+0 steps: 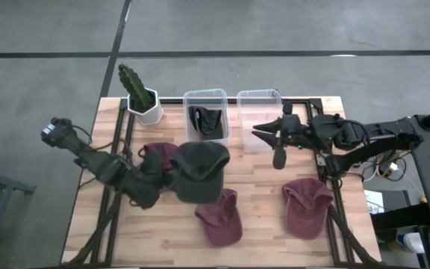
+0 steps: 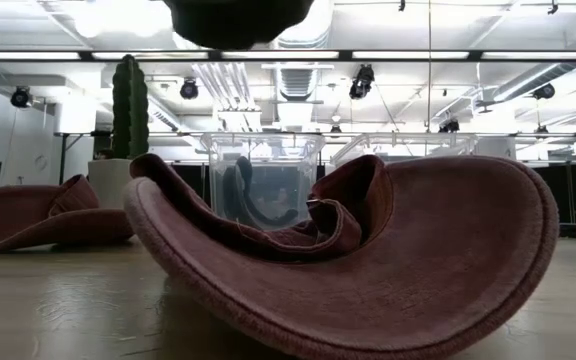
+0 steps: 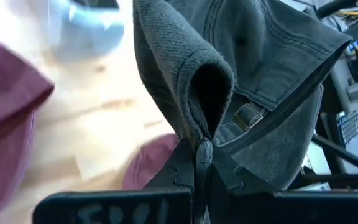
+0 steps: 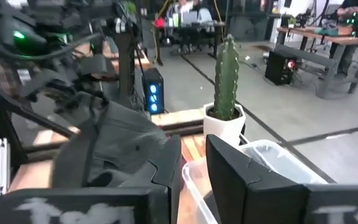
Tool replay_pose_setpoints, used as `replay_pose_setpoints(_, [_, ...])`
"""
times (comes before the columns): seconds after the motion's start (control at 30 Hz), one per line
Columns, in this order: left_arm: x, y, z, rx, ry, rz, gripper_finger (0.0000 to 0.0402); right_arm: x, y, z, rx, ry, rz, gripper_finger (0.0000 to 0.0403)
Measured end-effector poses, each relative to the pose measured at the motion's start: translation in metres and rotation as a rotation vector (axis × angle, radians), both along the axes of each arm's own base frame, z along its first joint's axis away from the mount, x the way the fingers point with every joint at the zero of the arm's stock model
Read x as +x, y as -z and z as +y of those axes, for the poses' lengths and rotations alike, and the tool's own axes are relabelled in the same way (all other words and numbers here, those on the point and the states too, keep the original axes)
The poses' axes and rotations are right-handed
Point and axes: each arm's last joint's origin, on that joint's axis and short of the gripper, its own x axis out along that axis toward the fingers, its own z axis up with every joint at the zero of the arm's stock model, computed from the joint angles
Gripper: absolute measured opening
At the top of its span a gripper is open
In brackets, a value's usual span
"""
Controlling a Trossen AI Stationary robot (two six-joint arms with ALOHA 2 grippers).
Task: Pick & Place hat
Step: Put the gray cap into the left transparent bin
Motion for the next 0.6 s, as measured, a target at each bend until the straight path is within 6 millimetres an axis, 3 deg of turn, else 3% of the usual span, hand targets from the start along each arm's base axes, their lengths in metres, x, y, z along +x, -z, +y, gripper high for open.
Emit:
replay_pose_setpoints(0.27, [0.016,-0.020,0.040,0.110,-0.069,0.015,0.0009,-0.025,0.013,-0.003,0.028,-0.020,-0.139,0.0068])
replay_pose_setpoints(0.6, [0.038,-0.048,0.101,0.284,-0.084,-0.048,0.0009,-0.030,0.027,-0.004,0.044,-0.032,-0.124,0.0068])
